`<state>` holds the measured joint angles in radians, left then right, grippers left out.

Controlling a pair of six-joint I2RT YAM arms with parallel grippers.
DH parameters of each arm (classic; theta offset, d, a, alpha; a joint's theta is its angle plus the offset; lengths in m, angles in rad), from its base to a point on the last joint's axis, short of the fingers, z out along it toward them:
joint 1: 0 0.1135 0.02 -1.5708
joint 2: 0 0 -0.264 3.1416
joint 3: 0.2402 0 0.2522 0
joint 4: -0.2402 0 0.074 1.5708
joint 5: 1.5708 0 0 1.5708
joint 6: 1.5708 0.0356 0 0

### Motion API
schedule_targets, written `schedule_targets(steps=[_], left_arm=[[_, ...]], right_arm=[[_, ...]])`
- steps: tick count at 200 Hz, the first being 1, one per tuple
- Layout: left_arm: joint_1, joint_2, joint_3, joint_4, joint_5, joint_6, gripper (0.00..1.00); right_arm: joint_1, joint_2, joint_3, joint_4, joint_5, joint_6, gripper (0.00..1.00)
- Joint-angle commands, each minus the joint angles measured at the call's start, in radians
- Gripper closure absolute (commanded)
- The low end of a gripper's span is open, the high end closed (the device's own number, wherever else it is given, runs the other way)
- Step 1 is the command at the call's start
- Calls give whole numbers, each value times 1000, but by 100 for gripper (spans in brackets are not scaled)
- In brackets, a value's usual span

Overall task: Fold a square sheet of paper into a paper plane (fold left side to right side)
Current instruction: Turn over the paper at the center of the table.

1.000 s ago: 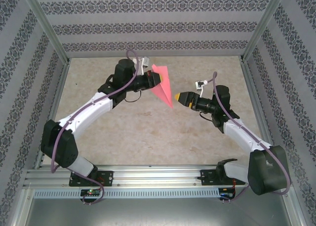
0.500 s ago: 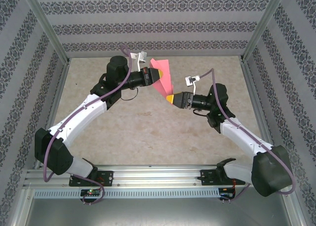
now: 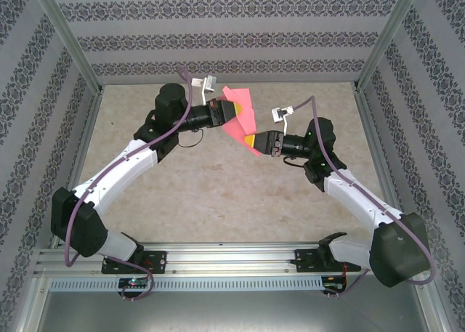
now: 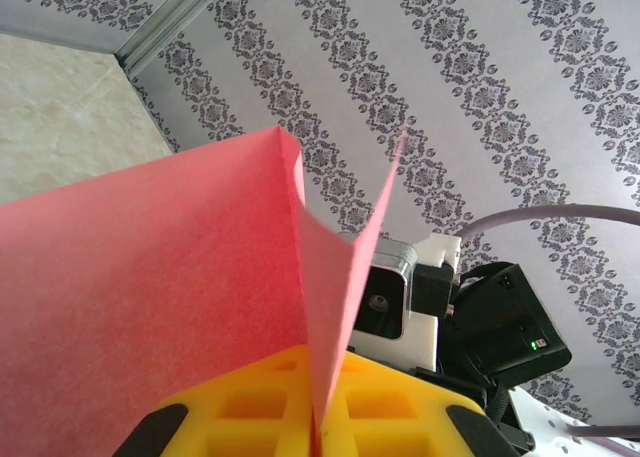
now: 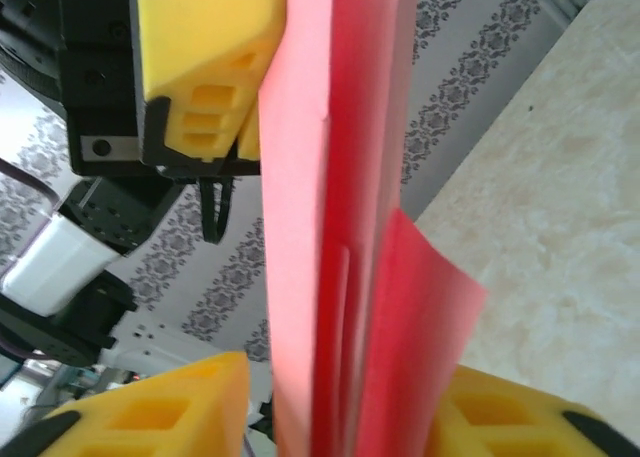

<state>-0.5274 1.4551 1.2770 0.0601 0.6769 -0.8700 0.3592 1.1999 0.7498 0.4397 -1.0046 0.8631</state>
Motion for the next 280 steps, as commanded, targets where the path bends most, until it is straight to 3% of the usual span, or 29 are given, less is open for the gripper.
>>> schedule_targets(steps=[1, 50, 91, 107, 128, 164, 186, 210, 243, 280], left_arm=[[14, -16, -18, 45, 24, -6, 89], [28, -29, -38, -42, -16, 46, 72], [66, -147, -105, -223, -231, 146, 50], [69, -220, -120, -334, -373, 202, 41], [69, -318, -145, -456, -569, 242, 33], [69, -522, -275, -557, -900, 180, 31], [69, -631, -361, -613, -1037, 114, 30], [69, -698, -408, -673, -1103, 82, 29], [70, -724, -445, -699, -1099, 51, 28], [69, -731, -493, -666, -1084, 25, 28]], right_arm=[[-14, -34, 29, -87, 29, -64, 68], [-14, -63, 48, -291, 95, -191, 87], [26, -75, 126, -646, 272, -438, 93], [71, -64, 177, -810, 426, -546, 94], [172, -34, 248, -979, 715, -636, 96], [407, 127, 384, -1235, 1342, -657, 97], [515, 273, 469, -1371, 1609, -617, 100], [598, 432, 559, -1476, 1788, -584, 100], [668, 663, 688, -1574, 1932, -594, 100], [691, 858, 769, -1580, 1954, -635, 100]])
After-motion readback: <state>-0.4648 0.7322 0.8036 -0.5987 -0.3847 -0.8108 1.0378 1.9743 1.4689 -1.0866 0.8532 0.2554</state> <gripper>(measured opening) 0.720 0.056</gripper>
